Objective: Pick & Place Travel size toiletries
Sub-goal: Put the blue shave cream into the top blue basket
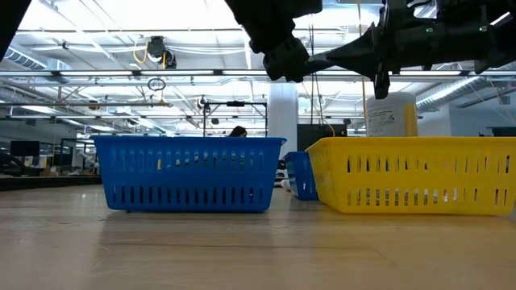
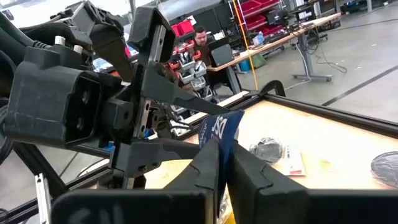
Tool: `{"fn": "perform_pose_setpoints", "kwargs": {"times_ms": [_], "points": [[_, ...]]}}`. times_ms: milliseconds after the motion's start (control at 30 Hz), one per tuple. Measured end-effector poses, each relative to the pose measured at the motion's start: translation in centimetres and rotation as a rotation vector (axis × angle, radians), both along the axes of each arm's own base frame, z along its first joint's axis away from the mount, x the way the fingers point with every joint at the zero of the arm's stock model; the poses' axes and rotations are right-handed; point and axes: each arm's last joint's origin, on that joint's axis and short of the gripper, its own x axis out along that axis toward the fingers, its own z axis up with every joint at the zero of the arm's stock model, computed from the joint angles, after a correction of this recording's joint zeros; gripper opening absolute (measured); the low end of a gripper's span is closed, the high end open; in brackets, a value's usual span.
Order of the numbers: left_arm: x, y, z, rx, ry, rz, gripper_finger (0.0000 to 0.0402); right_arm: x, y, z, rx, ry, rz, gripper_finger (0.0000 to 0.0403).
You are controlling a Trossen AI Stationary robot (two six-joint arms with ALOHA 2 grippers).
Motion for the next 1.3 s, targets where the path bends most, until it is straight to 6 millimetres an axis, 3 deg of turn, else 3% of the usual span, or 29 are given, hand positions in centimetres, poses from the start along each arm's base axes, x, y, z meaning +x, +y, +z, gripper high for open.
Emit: {"fn": "perform_pose_setpoints", "kwargs": {"times_ms": [67,300,500,667,900,1300], "points": [[0.0,0.0,0.0,0.0,0.0,0.0,0.013,0.0,0.0,0.0,-0.004,0.002,0.0,0.0007],[0.0,-0.2,0.0,-0.001,-0.002,-0.002,0.0263,0.0,0.0,-0.4,-0.014,0.047,0.004,0.0002],[-0.7,-1.2,0.2,0.01,0.029,-0.014,0.0316,0.0,0.2,-0.8,-0.002,0.079,0.055,0.0001],[-1.6,-1.9,0.6,-0.018,0.038,0.003,0.0331,0.0,0.4,-1.7,0.016,0.169,0.123,0.0001],[-2.8,-2.7,0.2,-0.056,0.075,0.031,0.032,-0.3,0.7,-2.9,0.065,0.294,0.144,0.0],[-2.9,-3.1,-0.1,-0.165,0.08,-0.001,0.0316,-0.6,1.8,-3.8,0.093,0.388,0.233,0.0]]}}
